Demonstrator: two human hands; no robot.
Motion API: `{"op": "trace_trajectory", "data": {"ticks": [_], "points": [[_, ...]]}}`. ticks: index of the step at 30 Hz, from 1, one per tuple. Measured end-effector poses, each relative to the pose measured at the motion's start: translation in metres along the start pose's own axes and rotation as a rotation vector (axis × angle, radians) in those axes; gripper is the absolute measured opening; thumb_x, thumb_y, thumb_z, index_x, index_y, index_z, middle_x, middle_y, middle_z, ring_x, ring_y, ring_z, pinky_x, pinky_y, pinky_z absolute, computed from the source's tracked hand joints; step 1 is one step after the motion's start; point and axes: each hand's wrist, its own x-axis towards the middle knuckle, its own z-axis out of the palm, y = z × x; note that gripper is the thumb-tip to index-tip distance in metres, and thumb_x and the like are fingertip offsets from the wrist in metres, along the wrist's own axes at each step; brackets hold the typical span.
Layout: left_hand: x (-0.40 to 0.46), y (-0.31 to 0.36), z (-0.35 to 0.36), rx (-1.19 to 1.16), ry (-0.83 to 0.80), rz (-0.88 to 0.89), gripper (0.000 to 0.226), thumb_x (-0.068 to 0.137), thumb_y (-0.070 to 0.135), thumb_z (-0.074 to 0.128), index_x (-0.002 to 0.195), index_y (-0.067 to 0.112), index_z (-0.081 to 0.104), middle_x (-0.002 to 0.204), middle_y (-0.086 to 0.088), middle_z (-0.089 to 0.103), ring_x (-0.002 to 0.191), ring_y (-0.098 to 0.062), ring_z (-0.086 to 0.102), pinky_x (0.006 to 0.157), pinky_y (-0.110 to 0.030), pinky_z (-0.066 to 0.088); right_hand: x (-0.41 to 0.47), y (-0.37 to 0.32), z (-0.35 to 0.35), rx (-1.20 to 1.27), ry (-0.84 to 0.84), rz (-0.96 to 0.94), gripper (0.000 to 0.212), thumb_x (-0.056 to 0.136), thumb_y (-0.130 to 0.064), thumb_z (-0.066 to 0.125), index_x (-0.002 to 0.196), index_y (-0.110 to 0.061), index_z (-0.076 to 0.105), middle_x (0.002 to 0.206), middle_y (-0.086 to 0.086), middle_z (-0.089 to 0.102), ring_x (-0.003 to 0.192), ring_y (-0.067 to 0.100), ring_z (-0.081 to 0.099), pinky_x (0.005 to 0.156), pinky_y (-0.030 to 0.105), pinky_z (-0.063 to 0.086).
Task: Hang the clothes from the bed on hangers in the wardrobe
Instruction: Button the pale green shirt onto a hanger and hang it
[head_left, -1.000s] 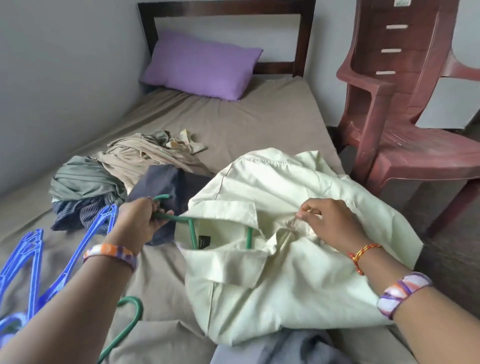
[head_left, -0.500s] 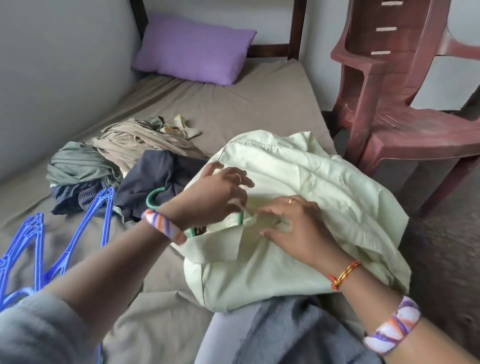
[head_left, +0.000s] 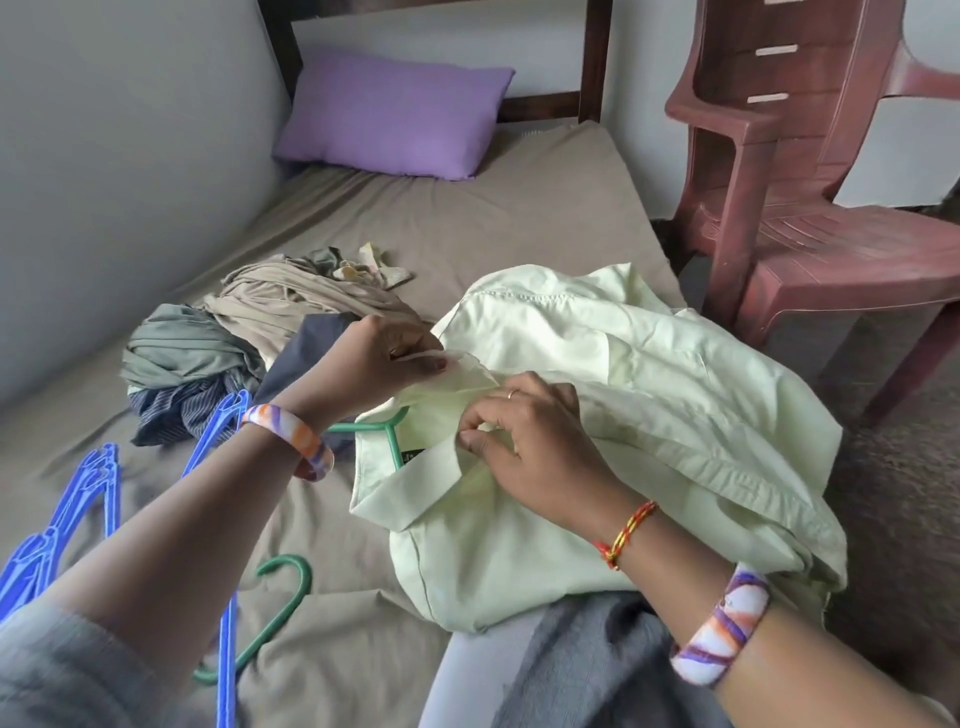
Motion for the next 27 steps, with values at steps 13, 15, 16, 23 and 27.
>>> {"op": "trace_trajectory", "data": {"ticks": [13, 15, 16, 23, 27], "points": [[-0.008, 0.002, 0.010, -0.118, -0.157, 0.024, 0.034, 0.069, 0.054, 0.057, 0.076, 0.022, 0.064, 0.072, 0.002, 0.064, 0.065, 0.001, 0.050, 0.066, -0.026, 0.045, 0.008, 0.006, -0.004, 0.407, -0.210, 0.311, 0.028, 0.089, -0.008, 0.059, 0.117, -0.009, 0.066, 0.119, -0.002, 0.065, 0.104, 0.002, 0.057, 0.096, 0.018, 0.043], [-0.007, 0.003, 0.013, -0.164, -0.151, 0.027, 0.025, 0.073, 0.046, 0.062, 0.077, 0.022, 0.064, 0.072, 0.003, 0.062, 0.065, 0.001, 0.050, 0.066, -0.025, 0.043, 0.008, 0.006, -0.004, 0.441, -0.162, 0.323, 0.030, 0.083, -0.004, 0.066, 0.112, -0.011, 0.068, 0.100, -0.004, 0.068, 0.088, 0.006, 0.060, 0.092, 0.027, 0.049], [-0.007, 0.004, 0.013, -0.177, -0.148, 0.030, 0.025, 0.073, 0.044, 0.062, 0.079, 0.019, 0.065, 0.073, -0.001, 0.062, 0.067, 0.000, 0.051, 0.067, -0.026, 0.043, 0.009, 0.006, -0.006, 0.470, -0.099, 0.337, 0.027, 0.077, -0.004, 0.072, 0.103, -0.013, 0.070, 0.086, -0.006, 0.065, 0.077, 0.008, 0.059, 0.084, 0.028, 0.052], [-0.013, 0.013, 0.011, -0.194, -0.194, 0.035, 0.016, 0.069, 0.046, 0.063, 0.079, 0.034, 0.064, 0.079, 0.008, 0.069, 0.072, 0.003, 0.058, 0.076, -0.026, 0.050, 0.007, -0.001, -0.013, 0.251, 0.149, 0.315, 0.009, 0.067, -0.018, 0.082, 0.071, -0.015, 0.074, 0.057, -0.007, 0.063, 0.055, 0.001, 0.058, 0.061, 0.025, 0.052], [-0.018, 0.012, 0.014, -0.220, -0.212, -0.008, 0.010, 0.070, 0.032, 0.065, 0.076, 0.040, 0.067, 0.071, 0.012, 0.065, 0.068, 0.002, 0.054, 0.074, -0.027, 0.048, 0.008, -0.002, -0.010, 0.221, 0.156, 0.351, 0.008, 0.068, -0.018, 0.080, 0.069, -0.019, 0.072, 0.065, -0.003, 0.069, 0.066, 0.015, 0.066, 0.068, 0.036, 0.056]]}}
